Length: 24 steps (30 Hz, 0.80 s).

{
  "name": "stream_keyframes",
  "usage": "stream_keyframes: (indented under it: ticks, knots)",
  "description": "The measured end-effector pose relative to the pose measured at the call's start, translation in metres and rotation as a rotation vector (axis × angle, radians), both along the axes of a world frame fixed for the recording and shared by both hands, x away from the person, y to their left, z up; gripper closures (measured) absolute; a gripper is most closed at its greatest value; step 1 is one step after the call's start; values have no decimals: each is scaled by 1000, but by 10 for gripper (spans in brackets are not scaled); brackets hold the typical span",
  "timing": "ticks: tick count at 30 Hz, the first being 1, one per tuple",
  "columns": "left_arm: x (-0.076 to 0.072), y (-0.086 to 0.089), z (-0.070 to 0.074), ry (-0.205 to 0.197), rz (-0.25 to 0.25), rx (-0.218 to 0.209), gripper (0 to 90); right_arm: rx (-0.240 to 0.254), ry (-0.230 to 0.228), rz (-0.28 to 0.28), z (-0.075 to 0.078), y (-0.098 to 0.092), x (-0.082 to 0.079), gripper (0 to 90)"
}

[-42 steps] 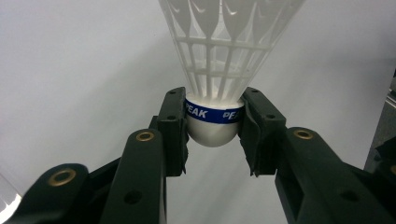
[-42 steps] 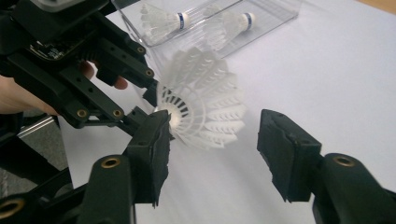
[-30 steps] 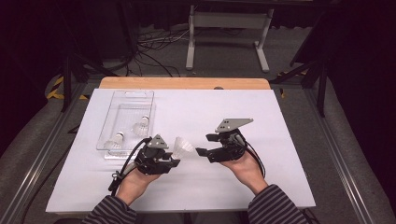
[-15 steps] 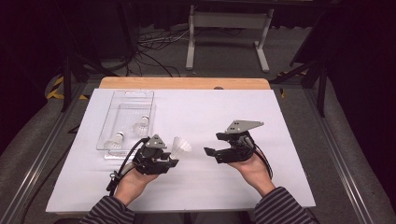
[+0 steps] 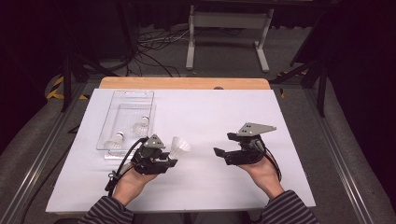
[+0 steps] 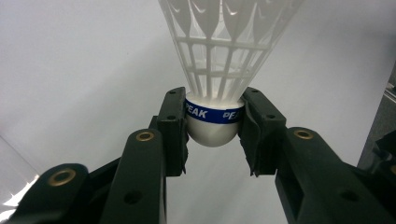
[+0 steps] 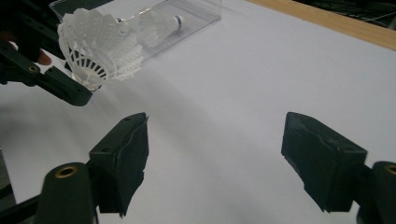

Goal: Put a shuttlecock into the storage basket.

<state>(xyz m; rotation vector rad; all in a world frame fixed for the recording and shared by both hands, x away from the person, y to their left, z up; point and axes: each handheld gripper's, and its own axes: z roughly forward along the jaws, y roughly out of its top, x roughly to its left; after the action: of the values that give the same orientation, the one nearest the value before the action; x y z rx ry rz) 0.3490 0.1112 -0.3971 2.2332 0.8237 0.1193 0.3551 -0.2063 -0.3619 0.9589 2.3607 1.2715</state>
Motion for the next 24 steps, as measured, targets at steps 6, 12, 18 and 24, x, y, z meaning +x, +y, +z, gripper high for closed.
stream_keyframes:
  ticks: [6,12,18,24]
  knots:
    - [0,2,1,-1,1,-3,647,-1,-22,-28,-2,-10,-4,226]
    - [0,2,1,-3,4,-7,647,-1,-40,-41,-6,-21,-8,221]
    - [0,3,1,-2,5,-11,647,7,-52,-58,-9,-30,-12,214]
    - [0,4,2,-7,10,-7,647,4,-62,-70,-13,-38,-16,199]
